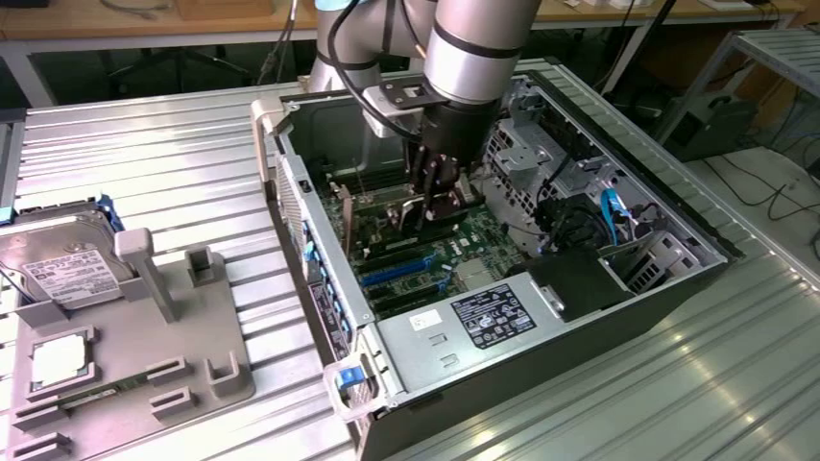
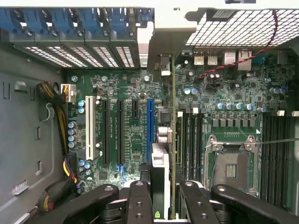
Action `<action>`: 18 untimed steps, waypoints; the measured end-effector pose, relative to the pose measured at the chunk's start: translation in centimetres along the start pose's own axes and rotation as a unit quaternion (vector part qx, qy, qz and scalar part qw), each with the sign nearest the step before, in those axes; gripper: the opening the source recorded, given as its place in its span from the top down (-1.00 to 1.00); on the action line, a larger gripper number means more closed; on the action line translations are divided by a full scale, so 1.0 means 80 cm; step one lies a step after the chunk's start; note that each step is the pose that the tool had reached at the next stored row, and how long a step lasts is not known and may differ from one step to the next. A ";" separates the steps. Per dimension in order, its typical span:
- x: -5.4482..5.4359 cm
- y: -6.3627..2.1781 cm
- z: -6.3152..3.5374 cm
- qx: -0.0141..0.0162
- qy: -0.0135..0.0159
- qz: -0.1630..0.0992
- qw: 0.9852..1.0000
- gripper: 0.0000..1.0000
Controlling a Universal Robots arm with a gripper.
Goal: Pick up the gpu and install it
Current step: 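Insert the gpu into the slot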
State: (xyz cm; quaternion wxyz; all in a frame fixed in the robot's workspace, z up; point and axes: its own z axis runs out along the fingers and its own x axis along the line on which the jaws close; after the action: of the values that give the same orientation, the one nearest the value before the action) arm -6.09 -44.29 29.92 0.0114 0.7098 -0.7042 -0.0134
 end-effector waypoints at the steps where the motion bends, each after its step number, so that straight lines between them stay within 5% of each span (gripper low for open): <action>1: 0.000 0.000 0.002 0.000 0.000 0.000 1.000 0.44; 18: 0.002 0.002 0.022 0.000 0.001 -0.002 1.000 0.44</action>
State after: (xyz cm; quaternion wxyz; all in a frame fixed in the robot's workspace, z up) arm -6.34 -44.43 28.17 0.0119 0.7110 -0.7030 -0.0127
